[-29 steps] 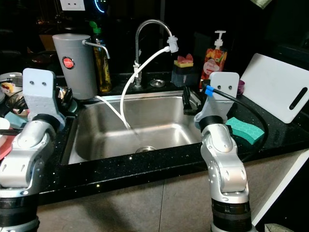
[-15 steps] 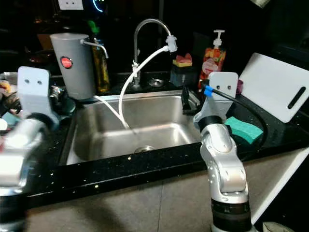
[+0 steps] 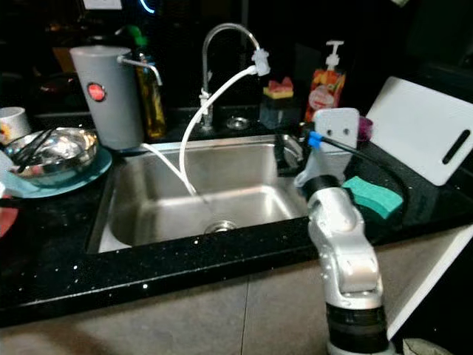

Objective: Kitchen organization

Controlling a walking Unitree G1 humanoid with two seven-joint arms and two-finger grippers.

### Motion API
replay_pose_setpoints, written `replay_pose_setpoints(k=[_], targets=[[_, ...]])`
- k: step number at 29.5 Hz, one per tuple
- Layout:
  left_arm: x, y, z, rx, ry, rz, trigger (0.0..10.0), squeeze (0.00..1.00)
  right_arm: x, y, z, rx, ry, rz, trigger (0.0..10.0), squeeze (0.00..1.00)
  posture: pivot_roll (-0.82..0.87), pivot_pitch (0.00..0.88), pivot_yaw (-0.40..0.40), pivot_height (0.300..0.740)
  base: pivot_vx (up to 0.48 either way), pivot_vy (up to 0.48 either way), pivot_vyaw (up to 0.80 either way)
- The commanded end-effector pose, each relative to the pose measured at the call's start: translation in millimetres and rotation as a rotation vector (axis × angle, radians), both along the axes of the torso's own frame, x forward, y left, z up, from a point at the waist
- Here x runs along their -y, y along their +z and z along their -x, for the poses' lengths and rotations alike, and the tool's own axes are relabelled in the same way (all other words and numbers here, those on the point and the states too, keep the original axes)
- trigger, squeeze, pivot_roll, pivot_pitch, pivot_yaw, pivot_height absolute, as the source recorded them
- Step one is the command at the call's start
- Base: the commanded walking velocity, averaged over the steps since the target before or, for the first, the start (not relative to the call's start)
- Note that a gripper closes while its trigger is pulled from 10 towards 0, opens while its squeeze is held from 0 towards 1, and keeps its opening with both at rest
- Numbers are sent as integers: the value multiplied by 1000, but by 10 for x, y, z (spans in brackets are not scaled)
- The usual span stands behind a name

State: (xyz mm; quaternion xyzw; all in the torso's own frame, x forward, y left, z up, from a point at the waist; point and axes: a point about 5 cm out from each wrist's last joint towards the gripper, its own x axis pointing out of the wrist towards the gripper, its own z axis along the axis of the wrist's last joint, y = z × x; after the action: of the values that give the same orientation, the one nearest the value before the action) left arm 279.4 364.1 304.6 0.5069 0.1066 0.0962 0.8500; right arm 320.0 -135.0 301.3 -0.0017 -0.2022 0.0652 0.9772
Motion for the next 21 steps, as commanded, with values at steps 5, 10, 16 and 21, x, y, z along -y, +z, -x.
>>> replay_pose_setpoints(k=[5, 10, 16, 21], targets=[[-52, 140, -103, 179, 26, 236, 10000, 0, 12, 10, 5, 14, 0, -17, 10000, 0, 131, 40, -63, 740, 0, 0, 0], [57, 117, -259, 287, -14, 480, 10000, 0, 16, -3, 5, 13, -4, -21, 10000, 0, 129, 33, -68, 740, 0, 0, 0], [167, 110, -648, 310, 2, 722, 10000, 0, -137, 92, 2, 63, 84, 70, 10000, 0, 136, 32, -88, 740, 0, 0, 0], [141, 232, -753, 313, 22, 734, 10000, 0, -240, 160, 24, 98, 129, 103, 10000, 0, 136, 34, -77, 740, 0, 0, 0]])
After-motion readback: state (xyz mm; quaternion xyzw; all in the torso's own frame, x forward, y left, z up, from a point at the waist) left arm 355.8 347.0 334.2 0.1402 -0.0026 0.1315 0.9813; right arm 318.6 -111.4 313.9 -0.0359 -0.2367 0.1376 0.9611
